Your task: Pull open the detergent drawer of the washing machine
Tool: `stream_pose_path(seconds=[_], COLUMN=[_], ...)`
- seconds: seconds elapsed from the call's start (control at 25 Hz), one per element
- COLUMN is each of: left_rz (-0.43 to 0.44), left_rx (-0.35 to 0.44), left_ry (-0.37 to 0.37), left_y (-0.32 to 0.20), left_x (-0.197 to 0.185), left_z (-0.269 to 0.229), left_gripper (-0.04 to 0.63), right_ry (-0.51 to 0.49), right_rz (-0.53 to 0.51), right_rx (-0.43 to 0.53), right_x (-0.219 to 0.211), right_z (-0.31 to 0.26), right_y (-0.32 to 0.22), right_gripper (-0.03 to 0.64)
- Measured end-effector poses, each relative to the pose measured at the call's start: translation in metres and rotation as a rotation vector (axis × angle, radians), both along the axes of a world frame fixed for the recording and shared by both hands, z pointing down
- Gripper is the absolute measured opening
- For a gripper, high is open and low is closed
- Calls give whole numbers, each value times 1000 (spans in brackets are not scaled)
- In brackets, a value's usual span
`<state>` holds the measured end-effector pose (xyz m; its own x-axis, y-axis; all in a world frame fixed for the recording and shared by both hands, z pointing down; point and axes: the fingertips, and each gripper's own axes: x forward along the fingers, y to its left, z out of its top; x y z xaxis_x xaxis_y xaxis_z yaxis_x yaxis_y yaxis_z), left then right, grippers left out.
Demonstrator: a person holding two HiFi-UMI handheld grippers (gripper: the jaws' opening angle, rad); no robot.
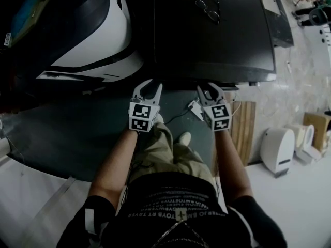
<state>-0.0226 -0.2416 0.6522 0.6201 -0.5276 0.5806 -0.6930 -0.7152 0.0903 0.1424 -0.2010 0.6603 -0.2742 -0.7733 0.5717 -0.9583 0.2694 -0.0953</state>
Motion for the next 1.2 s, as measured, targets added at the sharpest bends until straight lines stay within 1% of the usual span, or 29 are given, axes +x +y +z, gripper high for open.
stream_pose_path(seconds=[0.08,0.12,0.16,0.24,0.28,0.44,0.56,0.64,0.76,0.92,1.04,1.2], left_rz=[98,124,121,62,29,-73,-116,-108,-70,-45,-28,-19], left_rx=[21,24,14,-20,-27,-13,3,4,7,-1,-4,-14], left_ry=[-23,-29,-22,4,5,-22,-21,-25,-28,-11,-11,-9], left_y=[13,17,18,16,15,9,-2,-6,-9,-10,-9,-7], left_x=[18,26,31,27,22,-5,-16,-15,-9,-6,-6,-5], left_z=[-2,-4,-5,-5,-3,4,4,6,8,6,5,6], left_gripper=[100,100,100,100,100,101,107,112,115,118,120,122], right_ry=[-2,-3,-5,-8,-7,-8,-12,-14,-31,-42,-36,-47], right_rz=[-13,-17,-21,-28,-32,-44,-41,-37,-37,-78,-110,-116], right_rx=[5,8,7,-6,-13,-19,-14,-7,2,14,5,-8], right_x=[1,1,1,0,-1,0,1,1,0,-1,-1,-1], right_z=[1,1,1,-1,-1,-1,0,0,0,0,-2,-2], right_y=[0,0,0,2,2,2,2,1,1,2,4,6], right_gripper=[80,80,80,80,81,83,83,83,87,87,87,87])
